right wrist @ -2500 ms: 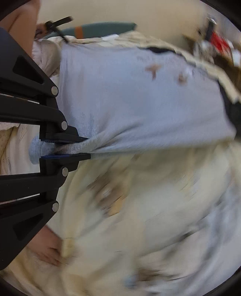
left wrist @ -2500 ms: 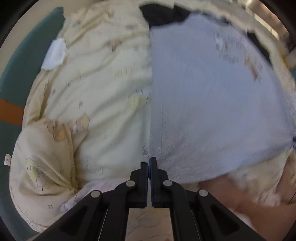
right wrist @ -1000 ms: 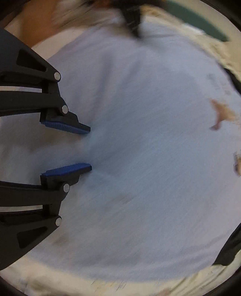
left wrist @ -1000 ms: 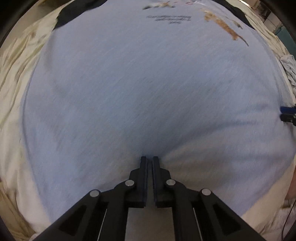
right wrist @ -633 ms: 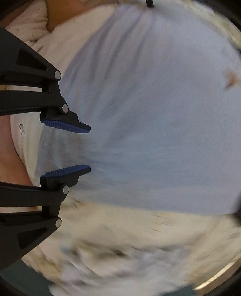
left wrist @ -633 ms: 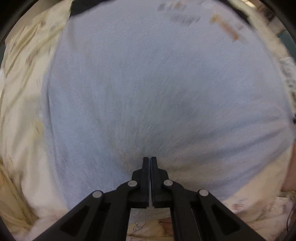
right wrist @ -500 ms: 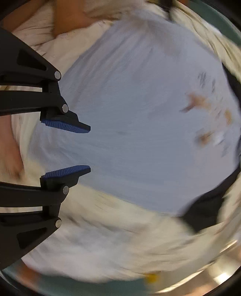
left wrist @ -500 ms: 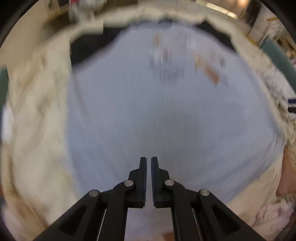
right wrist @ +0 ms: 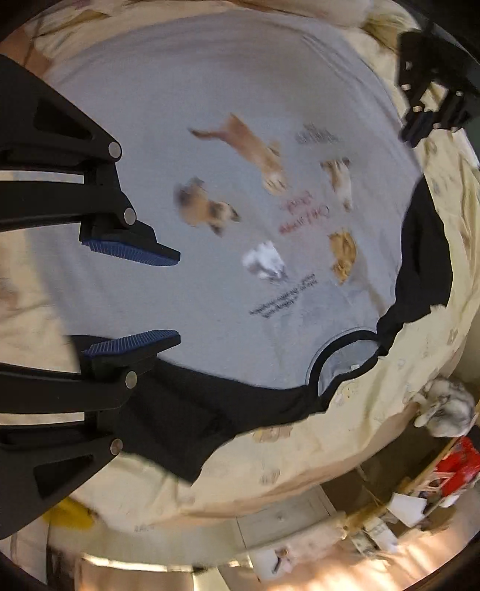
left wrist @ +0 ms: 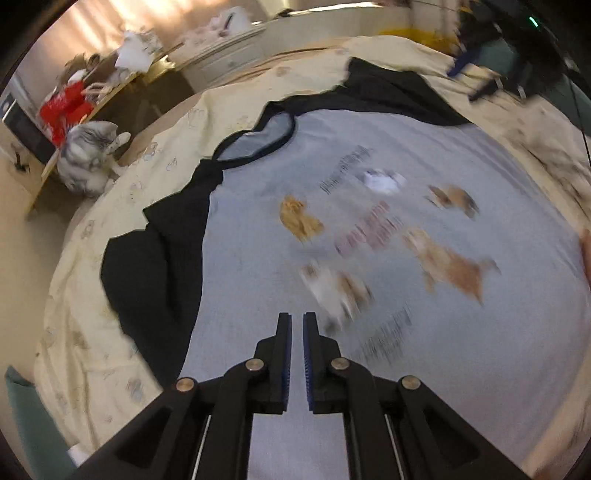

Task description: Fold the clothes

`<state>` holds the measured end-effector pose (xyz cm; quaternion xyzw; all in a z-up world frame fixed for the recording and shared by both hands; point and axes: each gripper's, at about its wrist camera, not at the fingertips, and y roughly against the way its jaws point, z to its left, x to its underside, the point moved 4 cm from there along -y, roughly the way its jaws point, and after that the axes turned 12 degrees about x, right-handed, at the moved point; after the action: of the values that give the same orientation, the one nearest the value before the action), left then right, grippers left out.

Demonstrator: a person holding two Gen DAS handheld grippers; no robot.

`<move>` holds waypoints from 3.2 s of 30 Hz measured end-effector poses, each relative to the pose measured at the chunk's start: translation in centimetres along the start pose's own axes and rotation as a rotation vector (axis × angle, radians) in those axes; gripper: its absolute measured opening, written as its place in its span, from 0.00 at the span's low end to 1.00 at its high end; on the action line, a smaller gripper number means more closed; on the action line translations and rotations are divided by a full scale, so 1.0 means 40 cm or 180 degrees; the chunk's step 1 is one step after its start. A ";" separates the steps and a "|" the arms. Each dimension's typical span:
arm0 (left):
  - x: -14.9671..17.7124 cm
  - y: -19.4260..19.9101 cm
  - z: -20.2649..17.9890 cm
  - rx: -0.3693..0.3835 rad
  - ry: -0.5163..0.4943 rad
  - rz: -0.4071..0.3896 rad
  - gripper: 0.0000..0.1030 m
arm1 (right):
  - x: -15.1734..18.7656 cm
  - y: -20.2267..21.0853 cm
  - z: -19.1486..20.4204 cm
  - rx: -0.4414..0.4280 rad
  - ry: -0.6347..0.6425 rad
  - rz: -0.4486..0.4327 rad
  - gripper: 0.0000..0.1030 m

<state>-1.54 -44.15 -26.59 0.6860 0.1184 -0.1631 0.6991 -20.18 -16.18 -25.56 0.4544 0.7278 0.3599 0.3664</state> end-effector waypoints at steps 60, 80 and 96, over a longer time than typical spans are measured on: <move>-0.130 0.123 -0.002 0.0473 0.2940 -0.0558 0.73 | 0.360 -0.591 -0.965 0.0077 -0.2874 0.0402 0.07; -0.178 0.123 -0.077 0.0614 0.2605 -0.0500 0.73 | 0.365 -0.490 -1.027 -0.0468 -0.2969 0.0732 0.73; -0.179 0.122 -0.082 0.0689 0.2672 -0.0504 0.73 | 0.456 -0.398 -0.774 -0.0794 -0.3089 0.0432 0.73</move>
<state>-6.03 -40.38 -19.40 0.7509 0.4267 0.0652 0.4998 -58.98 -10.42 -28.34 0.5684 0.3939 0.2145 0.6897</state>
